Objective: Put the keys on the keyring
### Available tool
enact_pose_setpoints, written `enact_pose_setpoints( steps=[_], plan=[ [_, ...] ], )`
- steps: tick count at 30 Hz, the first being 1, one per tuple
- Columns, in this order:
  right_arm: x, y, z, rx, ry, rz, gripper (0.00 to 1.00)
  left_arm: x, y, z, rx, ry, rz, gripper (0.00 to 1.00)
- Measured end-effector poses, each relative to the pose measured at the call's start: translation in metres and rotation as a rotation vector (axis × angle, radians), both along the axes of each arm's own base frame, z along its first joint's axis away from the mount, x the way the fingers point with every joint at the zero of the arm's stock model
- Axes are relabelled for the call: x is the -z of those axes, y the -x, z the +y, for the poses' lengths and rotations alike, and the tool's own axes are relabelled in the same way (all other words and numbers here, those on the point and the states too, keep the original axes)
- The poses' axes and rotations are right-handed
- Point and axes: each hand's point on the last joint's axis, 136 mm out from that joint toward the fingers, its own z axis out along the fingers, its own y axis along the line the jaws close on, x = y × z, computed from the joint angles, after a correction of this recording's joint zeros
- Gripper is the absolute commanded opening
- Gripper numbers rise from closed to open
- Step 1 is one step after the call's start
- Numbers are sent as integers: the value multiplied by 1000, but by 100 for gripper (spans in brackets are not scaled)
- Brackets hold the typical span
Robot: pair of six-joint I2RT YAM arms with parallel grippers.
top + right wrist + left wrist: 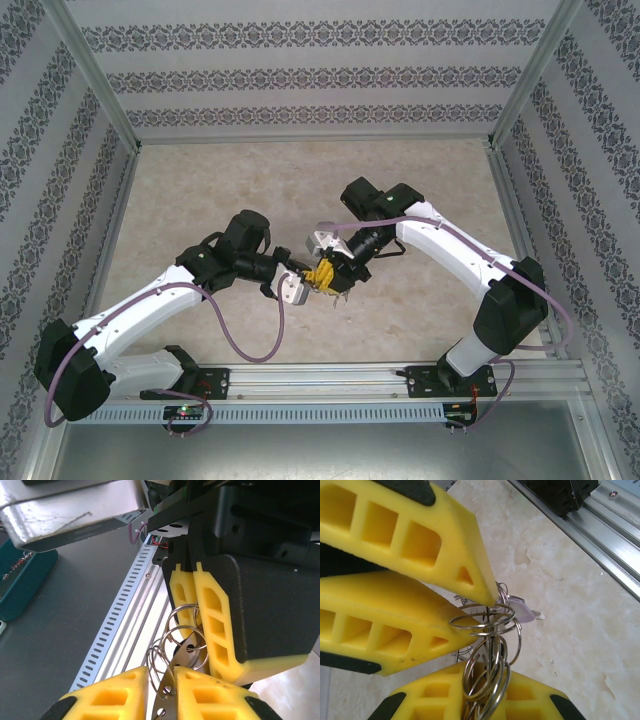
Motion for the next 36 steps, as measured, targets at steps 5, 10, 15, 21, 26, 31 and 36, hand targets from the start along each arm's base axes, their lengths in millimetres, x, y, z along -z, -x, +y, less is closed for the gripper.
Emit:
enact_pose_setpoints(
  steps=[5, 10, 15, 21, 26, 31, 36],
  plan=[
    [-2, 1, 1, -1, -9, 7, 21, 2, -1, -1, -1, -1, 8, 0],
    [-3, 2, 2, -10, -19, -3, 17, 5, 0, -2, 2, -2, 34, 0],
    [-6, 2, 2, -19, -36, -35, 13, 4, 2, -5, 7, 13, 66, 0],
    [-5, 6, -3, -23, -46, -99, 26, 2, 4, -5, 11, 35, 113, 0],
    [-3, 7, -6, -37, -55, -210, 21, 4, 7, -6, 33, 37, 165, 0],
    [-8, 5, -9, -29, -85, -305, 17, 5, 12, -8, 55, 37, 205, 0],
    [-10, 5, -8, -32, -95, -320, 23, 8, 13, -8, 63, 33, 243, 0]
  ],
)
